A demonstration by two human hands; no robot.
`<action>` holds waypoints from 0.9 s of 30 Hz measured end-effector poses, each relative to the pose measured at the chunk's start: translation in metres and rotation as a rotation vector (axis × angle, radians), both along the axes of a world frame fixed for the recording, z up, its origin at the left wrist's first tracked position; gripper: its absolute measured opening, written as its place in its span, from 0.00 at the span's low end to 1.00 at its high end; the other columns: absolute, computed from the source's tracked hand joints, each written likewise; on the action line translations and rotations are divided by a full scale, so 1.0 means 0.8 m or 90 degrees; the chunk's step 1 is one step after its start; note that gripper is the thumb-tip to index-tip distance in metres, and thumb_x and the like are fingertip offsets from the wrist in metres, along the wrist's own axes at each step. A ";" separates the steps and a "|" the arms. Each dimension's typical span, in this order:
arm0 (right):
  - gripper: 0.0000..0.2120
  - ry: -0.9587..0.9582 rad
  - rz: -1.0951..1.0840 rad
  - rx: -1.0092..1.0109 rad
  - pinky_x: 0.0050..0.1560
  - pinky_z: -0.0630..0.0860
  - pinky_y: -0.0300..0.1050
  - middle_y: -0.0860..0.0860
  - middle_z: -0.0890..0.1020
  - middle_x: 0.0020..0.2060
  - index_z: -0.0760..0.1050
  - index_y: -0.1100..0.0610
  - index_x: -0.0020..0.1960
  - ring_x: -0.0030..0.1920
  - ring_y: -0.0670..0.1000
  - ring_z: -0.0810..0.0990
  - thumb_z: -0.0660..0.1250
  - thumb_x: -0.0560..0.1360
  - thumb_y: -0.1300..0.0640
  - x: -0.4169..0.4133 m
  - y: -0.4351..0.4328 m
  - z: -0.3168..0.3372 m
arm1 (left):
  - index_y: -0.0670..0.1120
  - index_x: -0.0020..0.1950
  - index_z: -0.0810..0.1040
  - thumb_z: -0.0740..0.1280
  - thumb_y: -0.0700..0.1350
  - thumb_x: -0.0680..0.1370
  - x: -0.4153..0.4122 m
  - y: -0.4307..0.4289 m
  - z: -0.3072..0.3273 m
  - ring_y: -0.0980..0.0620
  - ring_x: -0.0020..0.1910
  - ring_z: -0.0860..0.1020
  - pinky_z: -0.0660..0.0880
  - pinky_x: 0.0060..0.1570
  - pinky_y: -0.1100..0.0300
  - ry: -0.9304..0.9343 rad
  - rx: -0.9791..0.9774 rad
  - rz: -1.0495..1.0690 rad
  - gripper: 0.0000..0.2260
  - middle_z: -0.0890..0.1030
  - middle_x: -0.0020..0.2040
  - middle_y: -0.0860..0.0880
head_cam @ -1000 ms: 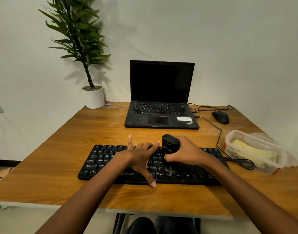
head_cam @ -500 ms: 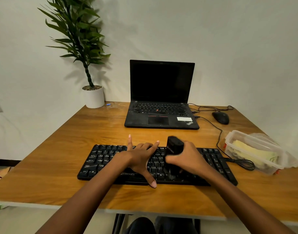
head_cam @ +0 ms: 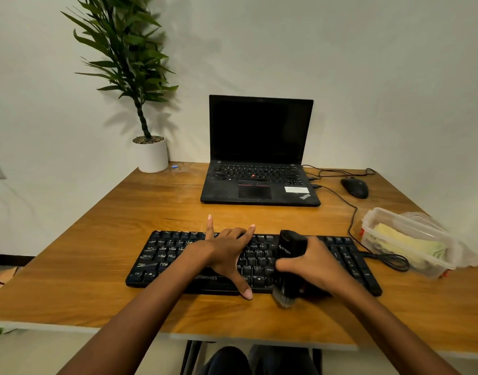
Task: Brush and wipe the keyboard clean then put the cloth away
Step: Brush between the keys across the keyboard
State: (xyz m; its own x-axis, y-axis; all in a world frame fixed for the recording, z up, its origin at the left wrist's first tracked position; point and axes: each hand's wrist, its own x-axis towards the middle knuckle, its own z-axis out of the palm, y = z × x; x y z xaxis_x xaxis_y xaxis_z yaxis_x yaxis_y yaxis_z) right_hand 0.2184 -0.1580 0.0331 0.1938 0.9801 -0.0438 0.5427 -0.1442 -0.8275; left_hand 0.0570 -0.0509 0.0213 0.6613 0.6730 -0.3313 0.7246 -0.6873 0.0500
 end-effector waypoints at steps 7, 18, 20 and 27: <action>0.08 0.055 -0.127 0.120 0.34 0.74 0.39 0.49 0.79 0.34 0.74 0.55 0.39 0.37 0.50 0.79 0.73 0.66 0.58 -0.015 0.009 -0.004 | 0.49 0.74 0.28 0.71 0.67 0.65 0.000 -0.002 0.001 0.46 0.76 0.41 0.20 0.53 0.35 -0.005 -0.003 0.003 0.59 0.42 0.78 0.47; 0.06 0.098 -0.163 0.150 0.27 0.70 0.33 0.49 0.78 0.36 0.74 0.56 0.40 0.37 0.45 0.76 0.71 0.68 0.60 0.021 0.056 0.022 | 0.48 0.74 0.28 0.70 0.67 0.65 0.000 0.000 0.000 0.47 0.76 0.40 0.21 0.56 0.33 0.000 -0.008 0.004 0.59 0.42 0.78 0.48; 0.07 0.044 -0.170 0.171 0.33 0.73 0.37 0.49 0.78 0.36 0.76 0.59 0.43 0.39 0.48 0.77 0.72 0.67 0.58 0.016 0.076 0.016 | 0.48 0.74 0.28 0.70 0.68 0.64 0.000 0.001 -0.001 0.47 0.76 0.40 0.21 0.56 0.32 0.003 -0.007 0.004 0.60 0.42 0.78 0.48; 0.10 -0.062 -0.142 0.115 0.41 0.77 0.48 0.51 0.79 0.36 0.74 0.55 0.40 0.39 0.51 0.79 0.71 0.64 0.52 0.003 0.096 -0.011 | 0.48 0.75 0.30 0.71 0.68 0.65 0.001 0.001 0.001 0.47 0.76 0.41 0.22 0.56 0.32 0.009 -0.005 0.002 0.59 0.42 0.78 0.48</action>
